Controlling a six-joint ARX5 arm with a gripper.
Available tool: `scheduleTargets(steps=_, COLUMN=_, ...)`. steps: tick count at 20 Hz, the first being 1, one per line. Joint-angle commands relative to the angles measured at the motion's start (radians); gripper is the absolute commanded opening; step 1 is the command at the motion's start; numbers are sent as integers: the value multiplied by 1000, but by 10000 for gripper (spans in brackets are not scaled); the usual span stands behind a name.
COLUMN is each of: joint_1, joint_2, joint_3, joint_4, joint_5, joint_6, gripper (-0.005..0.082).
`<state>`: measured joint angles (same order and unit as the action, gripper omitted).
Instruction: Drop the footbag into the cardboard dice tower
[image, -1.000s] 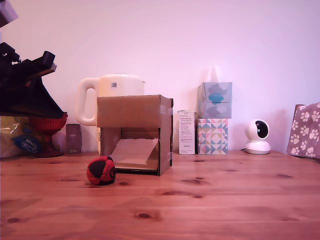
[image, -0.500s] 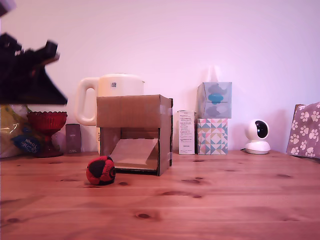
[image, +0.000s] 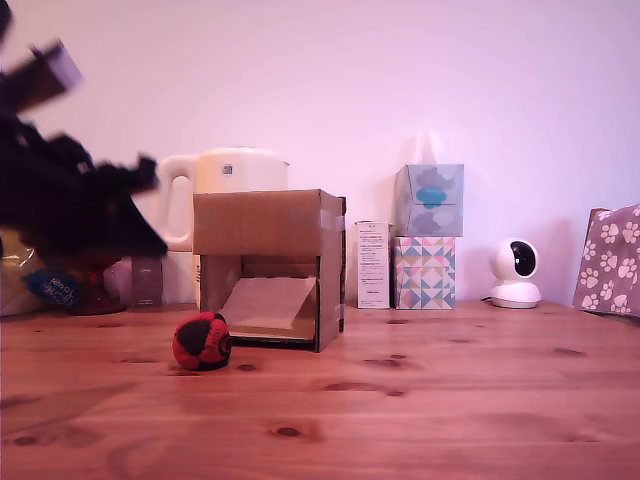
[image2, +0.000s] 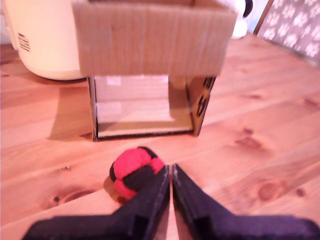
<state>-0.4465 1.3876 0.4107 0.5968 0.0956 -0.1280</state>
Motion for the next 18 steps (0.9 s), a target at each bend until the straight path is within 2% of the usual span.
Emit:
scheduleTargets(steps=1, joint_1=1, joint_2=44, joint_3=22, joint_4=10, joint_5=1, joint_6=6, gripper=-24)
scheduleTargets(steps=3, joint_1=1, joint_2=79, joint_3=41, joint_4=10, joint_5=2, joint_6=6, gripper=-19)
scheduleTargets(steps=4, joint_1=1, joint_2=87, joint_3=49, joint_4=9, joint_5=2, joint_6=6, gripper=23)
scheduleTargets(steps=6, joint_1=2, joint_2=100, joint_3=63, joint_4=9, joint_5=0, joint_6=11, gripper=170)
scheduleTargets(steps=7, joint_1=2, joint_2=106, joint_3=68, joint_4=17, joint_5=1, joint_6=29, gripper=325)
scheduleTargets(steps=9, joint_1=1, joint_2=106, joint_3=79, joint_4=23, joint_5=0, joint_6=57, gripper=717)
scheduleTargets(steps=10, joint_1=1, joint_2=106, joint_3=82, joint_4=23, joint_5=-2, joint_6=69, gripper=793)
scheduleTargets(steps=15, joint_1=5, joint_2=135, joint_3=96, joint_4=22, joint_5=-6, joint_6=85, gripper=780)
scheduleTargets(steps=18, joint_1=7, joint_2=231, joint_3=155, joint_4=17, joint_5=-6, joint_6=110, gripper=780)
